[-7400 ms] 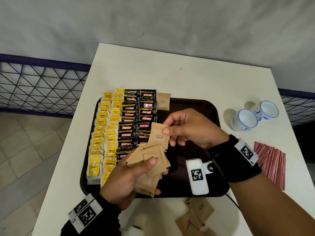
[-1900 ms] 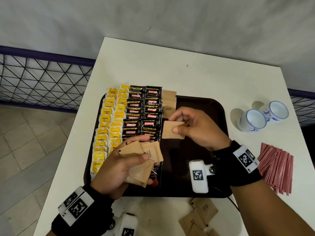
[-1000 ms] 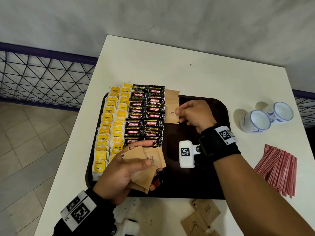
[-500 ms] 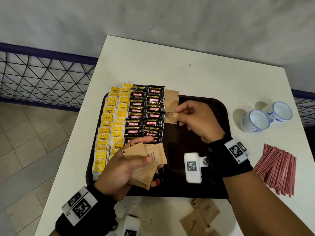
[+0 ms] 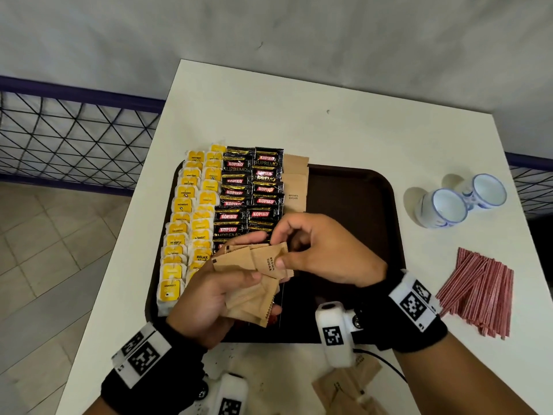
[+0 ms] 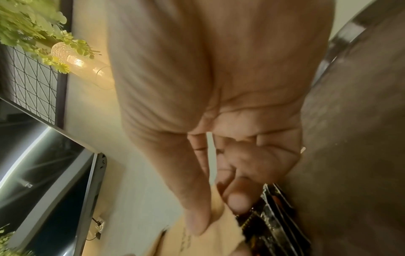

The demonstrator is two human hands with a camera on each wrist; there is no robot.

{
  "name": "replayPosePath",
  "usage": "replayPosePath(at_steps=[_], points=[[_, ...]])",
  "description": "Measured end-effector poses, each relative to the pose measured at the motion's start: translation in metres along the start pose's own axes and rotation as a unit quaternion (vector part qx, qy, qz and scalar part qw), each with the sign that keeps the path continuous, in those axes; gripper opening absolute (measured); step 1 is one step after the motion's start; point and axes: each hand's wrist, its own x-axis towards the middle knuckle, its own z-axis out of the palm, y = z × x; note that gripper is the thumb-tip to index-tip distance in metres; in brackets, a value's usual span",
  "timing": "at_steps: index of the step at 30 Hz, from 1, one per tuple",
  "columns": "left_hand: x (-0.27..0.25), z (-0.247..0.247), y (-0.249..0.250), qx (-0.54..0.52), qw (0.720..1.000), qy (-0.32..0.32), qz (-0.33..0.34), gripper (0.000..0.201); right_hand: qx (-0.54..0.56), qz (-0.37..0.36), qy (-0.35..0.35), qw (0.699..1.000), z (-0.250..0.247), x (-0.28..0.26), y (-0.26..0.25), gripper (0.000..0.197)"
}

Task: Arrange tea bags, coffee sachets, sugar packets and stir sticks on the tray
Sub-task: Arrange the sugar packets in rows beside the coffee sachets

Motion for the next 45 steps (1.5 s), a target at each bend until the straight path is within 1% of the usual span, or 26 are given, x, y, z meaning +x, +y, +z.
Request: replayPosePath(at_steps=[2, 4, 6, 8, 9, 11, 12, 14, 16, 19, 23, 26, 28, 30, 32, 35, 37, 39, 42, 45], points=[[0.000, -0.002, 0.000, 0.001, 1.000, 0.003, 0.002, 0.061, -0.010, 0.009, 0.015, 1.000, 0.001, 0.003, 0.002, 0.019], [0.000, -0.003, 0.001, 0.005, 1.000, 0.001, -0.001, 0.062, -0.003, 0.011, 0.035, 0.999, 0.001, 0.005, 0.005, 0.012], [0.000, -0.004, 0.001, 0.009, 1.000, -0.001, -0.005, 0.062, 0.014, 0.015, 0.053, 0.998, 0.000, 0.007, 0.007, 0.010], [-0.001, -0.005, 0.002, 0.005, 1.000, 0.000, -0.006, 0.061, 0.029, 0.020, 0.040, 0.999, -0.003, 0.006, 0.005, 0.011], [-0.001, -0.005, 0.002, 0.001, 1.000, 0.001, -0.004, 0.061, 0.034, 0.021, 0.018, 0.999, -0.004, 0.004, 0.003, 0.014], [-0.001, -0.006, 0.002, -0.003, 1.000, 0.006, 0.002, 0.060, 0.024, 0.017, -0.034, 0.999, -0.003, 0.002, 0.000, 0.029], [-0.001, -0.005, 0.002, -0.004, 1.000, 0.007, 0.003, 0.059, 0.013, 0.013, -0.049, 0.999, -0.002, 0.001, 0.000, 0.035], [0.000, -0.004, 0.002, -0.009, 1.000, 0.009, 0.003, 0.056, 0.007, -0.003, -0.057, 0.998, 0.000, 0.001, 0.001, 0.042], [-0.001, -0.003, 0.001, -0.019, 1.000, 0.008, 0.003, 0.054, 0.025, -0.017, -0.063, 0.998, 0.001, 0.000, 0.002, 0.046], [-0.002, -0.002, 0.000, -0.059, 0.998, 0.020, -0.002, 0.045, 0.042, -0.017, -0.073, 0.996, 0.001, -0.001, 0.002, 0.049], [-0.002, -0.004, -0.001, -0.062, 0.998, 0.028, 0.007, 0.054, 0.071, 0.040, -0.026, 0.996, 0.000, 0.003, 0.008, 0.039], [-0.002, -0.004, -0.002, -0.046, 0.998, 0.030, 0.021, 0.051, 0.087, 0.085, -0.014, 0.992, 0.000, 0.005, 0.009, 0.018], [-0.001, -0.005, -0.003, -0.018, 0.999, 0.041, 0.028, 0.049, 0.133, 0.106, -0.009, 0.985, 0.001, 0.003, 0.008, 0.009], [-0.001, -0.004, -0.004, 0.007, 0.998, 0.056, 0.026, 0.043, 0.197, 0.116, 0.003, 0.973, -0.001, 0.002, 0.006, 0.005], [-0.002, -0.002, -0.006, 0.009, 0.998, 0.065, 0.019, 0.040, 0.238, 0.118, 0.020, 0.964, -0.003, 0.003, 0.005, 0.004], [-0.004, 0.003, -0.006, 0.002, 0.998, 0.058, 0.021, 0.046, 0.268, 0.119, 0.041, 0.955, -0.004, 0.005, 0.003, 0.006], [-0.005, 0.005, -0.006, 0.004, 0.999, 0.050, 0.019, 0.047, 0.274, 0.116, 0.046, 0.954, -0.002, 0.005, 0.002, 0.008], [-0.006, 0.007, -0.005, 0.002, 0.999, 0.042, 0.017, 0.042, 0.276, 0.110, 0.050, 0.954, -0.003, 0.005, 0.001, 0.009], [-0.007, 0.009, -0.004, 0.008, 0.999, 0.049, 0.012, 0.038, 0.271, 0.113, 0.064, 0.954, -0.005, 0.005, 0.000, 0.016], [-0.008, 0.011, -0.004, 0.010, 0.999, 0.052, 0.006, 0.033, 0.274, 0.108, 0.072, 0.953, -0.005, 0.005, -0.002, 0.015]])
